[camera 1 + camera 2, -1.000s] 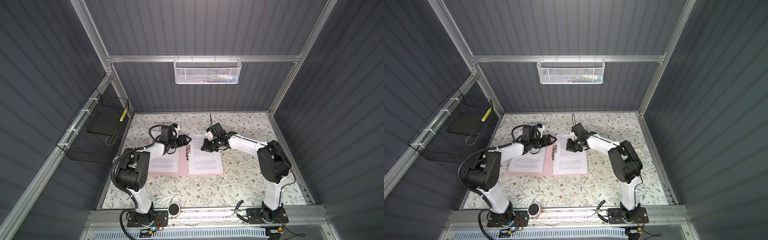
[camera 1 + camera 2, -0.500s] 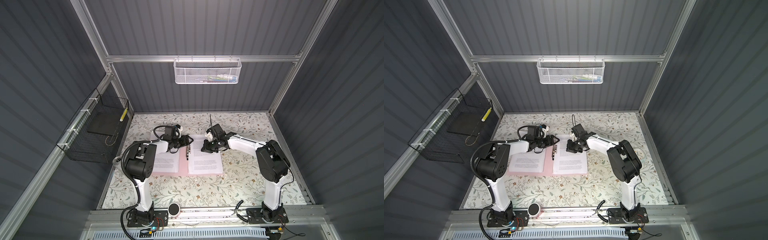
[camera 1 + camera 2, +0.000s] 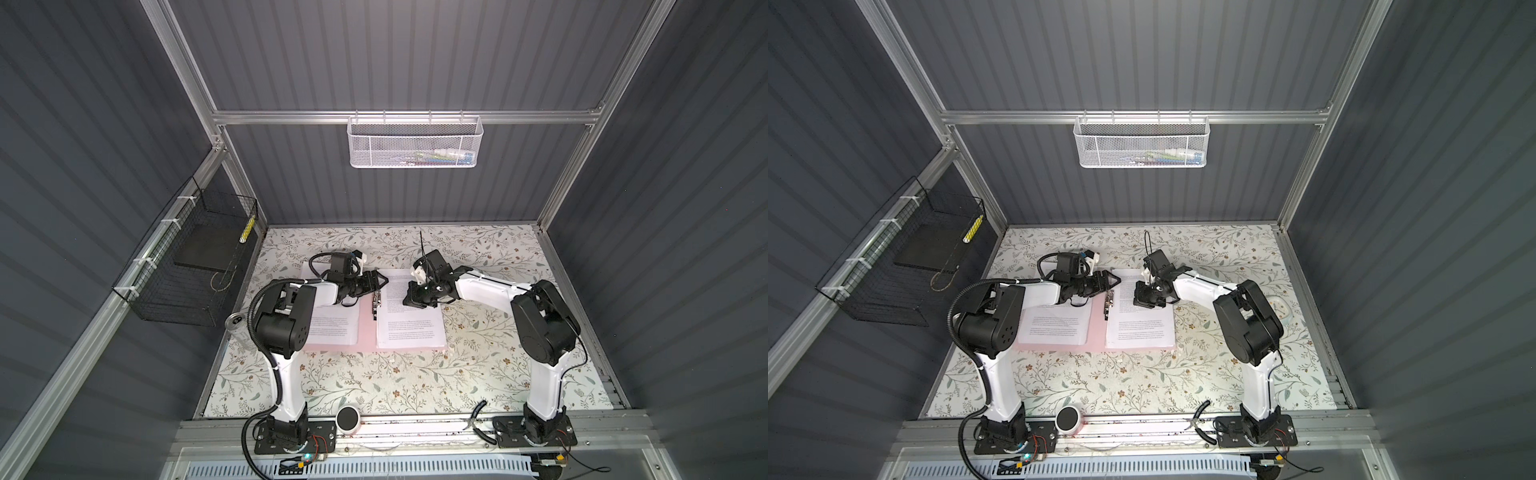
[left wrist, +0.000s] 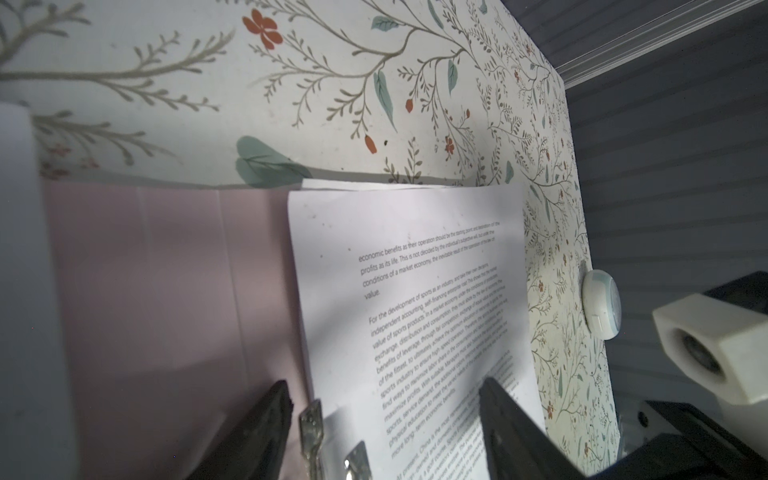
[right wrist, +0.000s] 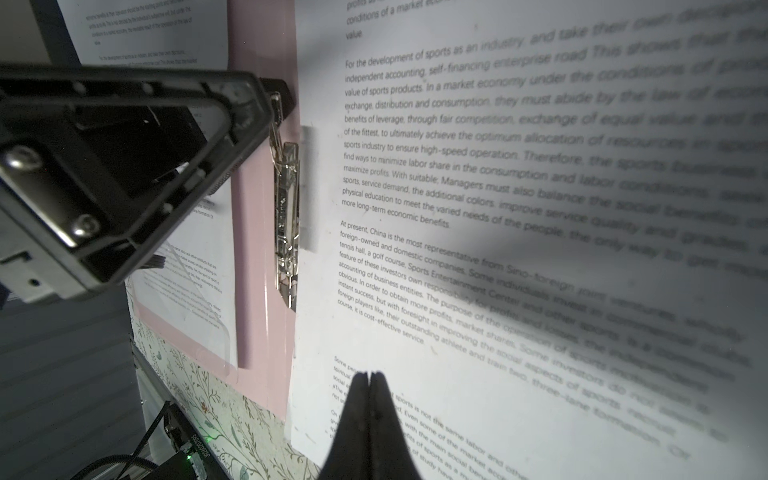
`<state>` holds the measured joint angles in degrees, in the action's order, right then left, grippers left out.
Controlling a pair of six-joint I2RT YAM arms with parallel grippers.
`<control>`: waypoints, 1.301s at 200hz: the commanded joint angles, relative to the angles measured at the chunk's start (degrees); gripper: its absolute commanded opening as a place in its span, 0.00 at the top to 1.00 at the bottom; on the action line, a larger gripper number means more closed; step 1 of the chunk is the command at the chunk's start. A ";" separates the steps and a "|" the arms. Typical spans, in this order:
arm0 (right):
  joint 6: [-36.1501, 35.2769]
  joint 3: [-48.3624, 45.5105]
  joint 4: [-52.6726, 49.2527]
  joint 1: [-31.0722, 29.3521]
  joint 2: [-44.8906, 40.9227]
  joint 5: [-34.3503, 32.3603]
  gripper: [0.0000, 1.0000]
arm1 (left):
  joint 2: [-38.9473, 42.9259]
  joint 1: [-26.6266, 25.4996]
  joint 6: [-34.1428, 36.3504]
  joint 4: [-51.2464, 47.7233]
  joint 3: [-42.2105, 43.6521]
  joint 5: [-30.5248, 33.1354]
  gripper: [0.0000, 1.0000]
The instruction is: Put the files into the folder
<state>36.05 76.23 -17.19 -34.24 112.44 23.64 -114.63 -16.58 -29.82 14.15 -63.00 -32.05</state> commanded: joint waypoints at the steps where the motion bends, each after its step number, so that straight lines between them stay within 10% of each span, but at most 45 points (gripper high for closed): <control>1: 0.69 -0.66 0.14 -0.28 -0.39 0.20 1.00 | -0.65 -0.47 -0.80 1.62 -0.88 -1.81 0.28; 260: 0.81 -2.98 1.29 -0.37 -1.22 0.24 1.00 | 7.36 -1.74 -2.80 12.78 10.26 -8.82 0.31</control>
<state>36.75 74.19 -16.16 -34.24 112.44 23.77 -109.38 -17.72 -32.21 24.97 -54.63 -38.50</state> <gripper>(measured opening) 0.049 0.688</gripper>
